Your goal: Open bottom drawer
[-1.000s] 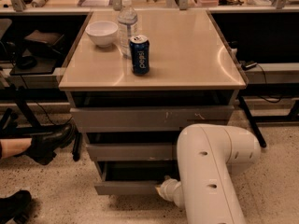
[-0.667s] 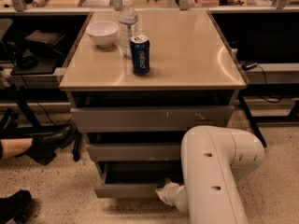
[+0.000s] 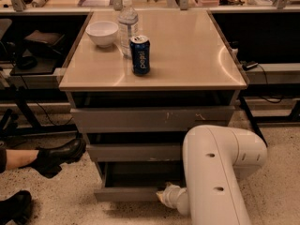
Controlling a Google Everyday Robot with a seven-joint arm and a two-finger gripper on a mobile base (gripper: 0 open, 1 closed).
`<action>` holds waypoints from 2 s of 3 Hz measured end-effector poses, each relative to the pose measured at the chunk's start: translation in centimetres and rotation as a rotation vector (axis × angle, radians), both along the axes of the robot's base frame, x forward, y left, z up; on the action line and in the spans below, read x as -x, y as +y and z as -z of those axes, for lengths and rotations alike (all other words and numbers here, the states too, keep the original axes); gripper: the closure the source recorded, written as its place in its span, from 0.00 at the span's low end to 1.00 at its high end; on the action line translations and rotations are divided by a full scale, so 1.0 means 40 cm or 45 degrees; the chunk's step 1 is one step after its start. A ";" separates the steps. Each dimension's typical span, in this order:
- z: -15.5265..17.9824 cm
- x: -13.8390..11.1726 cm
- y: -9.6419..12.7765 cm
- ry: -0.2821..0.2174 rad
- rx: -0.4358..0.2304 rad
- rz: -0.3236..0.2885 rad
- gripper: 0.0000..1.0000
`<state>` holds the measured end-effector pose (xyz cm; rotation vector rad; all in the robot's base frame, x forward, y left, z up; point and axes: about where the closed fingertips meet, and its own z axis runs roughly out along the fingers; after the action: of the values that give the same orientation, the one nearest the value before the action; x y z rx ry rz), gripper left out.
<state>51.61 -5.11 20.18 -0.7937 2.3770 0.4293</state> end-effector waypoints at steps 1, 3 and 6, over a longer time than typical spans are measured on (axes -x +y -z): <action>0.016 0.048 -0.006 0.001 -0.006 -0.008 1.00; -0.001 0.087 -0.007 0.024 -0.021 0.015 1.00; -0.002 0.124 0.004 0.018 -0.020 -0.026 1.00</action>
Offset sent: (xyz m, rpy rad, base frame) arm -0.1844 -0.0256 -0.0314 0.1017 -0.0797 -0.0541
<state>46.63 -4.95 20.27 -0.8114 2.3775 0.4625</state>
